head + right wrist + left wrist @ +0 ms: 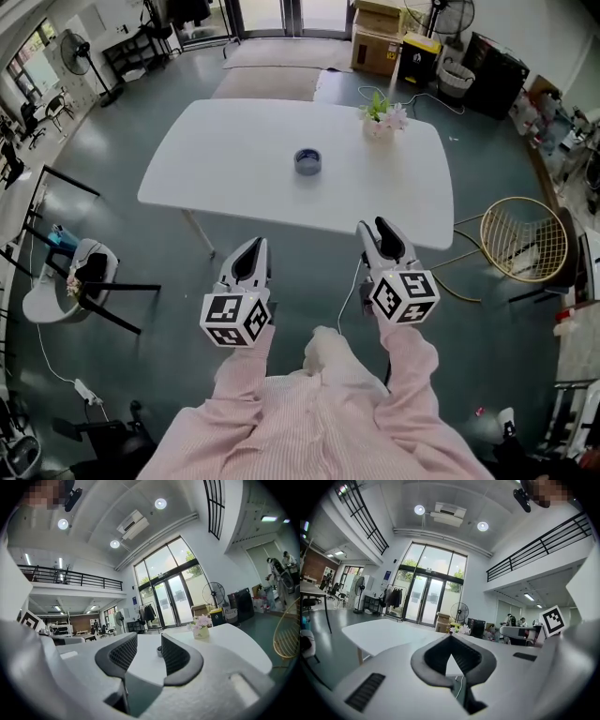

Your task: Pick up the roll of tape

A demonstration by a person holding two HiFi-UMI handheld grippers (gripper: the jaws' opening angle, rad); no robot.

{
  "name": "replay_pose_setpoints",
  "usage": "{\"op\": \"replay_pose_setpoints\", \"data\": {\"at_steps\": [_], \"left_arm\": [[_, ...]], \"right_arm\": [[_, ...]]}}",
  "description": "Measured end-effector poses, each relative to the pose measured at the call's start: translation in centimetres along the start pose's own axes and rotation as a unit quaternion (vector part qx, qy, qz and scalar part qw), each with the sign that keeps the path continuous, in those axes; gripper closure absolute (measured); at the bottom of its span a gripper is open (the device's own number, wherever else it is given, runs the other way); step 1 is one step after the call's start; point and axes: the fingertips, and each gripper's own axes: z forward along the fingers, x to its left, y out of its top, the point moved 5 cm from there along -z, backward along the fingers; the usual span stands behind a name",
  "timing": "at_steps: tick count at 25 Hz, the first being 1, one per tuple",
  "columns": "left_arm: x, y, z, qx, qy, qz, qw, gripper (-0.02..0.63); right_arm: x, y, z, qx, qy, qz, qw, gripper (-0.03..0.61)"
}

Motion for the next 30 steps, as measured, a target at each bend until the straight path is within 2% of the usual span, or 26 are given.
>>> {"op": "replay_pose_setpoints", "data": {"at_steps": [7,15,21,30], "left_arm": [[2.5,-0.2,4.4,0.009,0.007,-0.009,0.9999,0.614],[7.5,-0.2,11.1,0.023,0.022,-0.016,0.9994,0.614],[9.7,0.1,16.8,0.043,0.027,-0.025,0.9984,0.614],[11.9,-0.8,23.8,0.082,0.035,-0.043,0.9951,0.614]], "right_arm": [[-2.0,-0.7,5.0,0.012,0.003,0.011,1.0,0.423],[-3.9,-2.0,13.4,0.034,0.014,0.015,0.999,0.42],[-6.8,-2.1,19.1,0.063,0.013,0.026,0.998,0.42],[-9.4,-3.7,26.3,0.13,0.046,0.007,0.99,0.42]]}}
